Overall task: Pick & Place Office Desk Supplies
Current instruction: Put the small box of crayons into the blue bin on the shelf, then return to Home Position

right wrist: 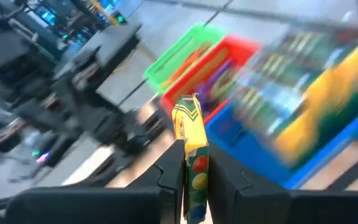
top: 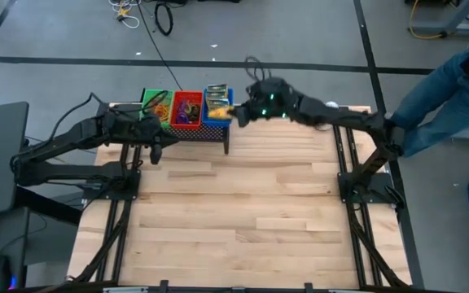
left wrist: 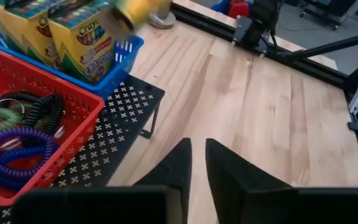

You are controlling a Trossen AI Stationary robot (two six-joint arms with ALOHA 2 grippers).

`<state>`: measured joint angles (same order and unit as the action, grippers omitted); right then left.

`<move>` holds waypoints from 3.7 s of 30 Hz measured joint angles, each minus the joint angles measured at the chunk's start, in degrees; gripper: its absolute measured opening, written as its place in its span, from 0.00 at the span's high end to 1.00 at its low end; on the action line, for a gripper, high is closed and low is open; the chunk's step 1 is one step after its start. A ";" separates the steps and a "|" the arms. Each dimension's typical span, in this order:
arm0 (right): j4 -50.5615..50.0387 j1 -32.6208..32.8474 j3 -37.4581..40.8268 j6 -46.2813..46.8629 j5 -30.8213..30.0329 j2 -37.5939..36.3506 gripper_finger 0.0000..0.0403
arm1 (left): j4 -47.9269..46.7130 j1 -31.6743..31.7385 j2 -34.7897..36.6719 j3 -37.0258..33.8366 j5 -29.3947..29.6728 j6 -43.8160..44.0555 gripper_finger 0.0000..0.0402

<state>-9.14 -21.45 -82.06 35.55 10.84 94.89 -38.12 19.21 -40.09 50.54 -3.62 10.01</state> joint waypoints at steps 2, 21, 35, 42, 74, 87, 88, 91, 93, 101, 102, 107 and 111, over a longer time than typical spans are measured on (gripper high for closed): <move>-1.43 -2.20 -2.13 -4.01 0.23 0.51 0.87 | -0.50 0.01 0.08 0.00 0.02 -0.04 0.88; -4.75 -3.70 -3.85 -17.93 0.89 6.30 0.89 | -1.17 -0.01 0.12 -0.07 0.13 -1.26 0.89; -3.94 -3.20 -3.80 -20.00 -2.75 8.04 0.85 | -1.17 -0.03 0.10 -0.07 0.11 -0.82 0.89; -4.62 -2.87 -3.80 -19.55 -4.59 8.26 0.67 | -1.17 -0.03 0.10 -0.07 0.11 -1.10 0.89; -13.19 -1.66 -3.83 -13.97 -6.35 4.63 0.94 | -0.77 -0.03 0.49 -0.09 2.05 -1.24 0.97; -11.88 -1.11 -3.78 -20.78 -5.97 0.84 0.99 | 9.32 -0.13 0.78 -1.62 2.91 -2.67 0.98; -12.37 -0.45 -3.70 -23.49 -6.79 -0.16 0.99 | 13.09 -0.12 1.09 -3.63 2.11 -2.52 0.98; -10.23 2.34 0.49 -28.20 -8.99 -2.77 0.99 | 27.24 -0.12 2.16 -12.40 -1.03 -0.34 0.99; -6.43 4.27 5.90 -28.92 -10.06 -4.85 0.99 | 37.11 -0.14 2.51 -18.61 -1.42 0.04 0.99; 18.26 8.34 31.89 -28.53 -10.75 -19.44 0.99 | 52.88 -0.12 1.46 -29.18 0.45 4.54 0.96; 19.48 8.38 34.62 -28.54 -10.59 -21.70 0.99 | 53.04 -0.12 1.65 -29.18 0.55 6.18 0.95; 23.41 7.10 47.64 -28.91 -9.48 -33.47 0.99 | 52.99 -0.12 1.74 -29.18 1.06 3.24 0.98; 24.21 4.91 55.74 -27.70 -6.28 -43.99 1.00 | 52.65 -0.10 1.81 -29.18 2.09 -1.18 0.99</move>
<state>15.07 -16.54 -26.33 7.86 4.56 50.90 14.53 19.11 -38.27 21.37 -1.53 8.84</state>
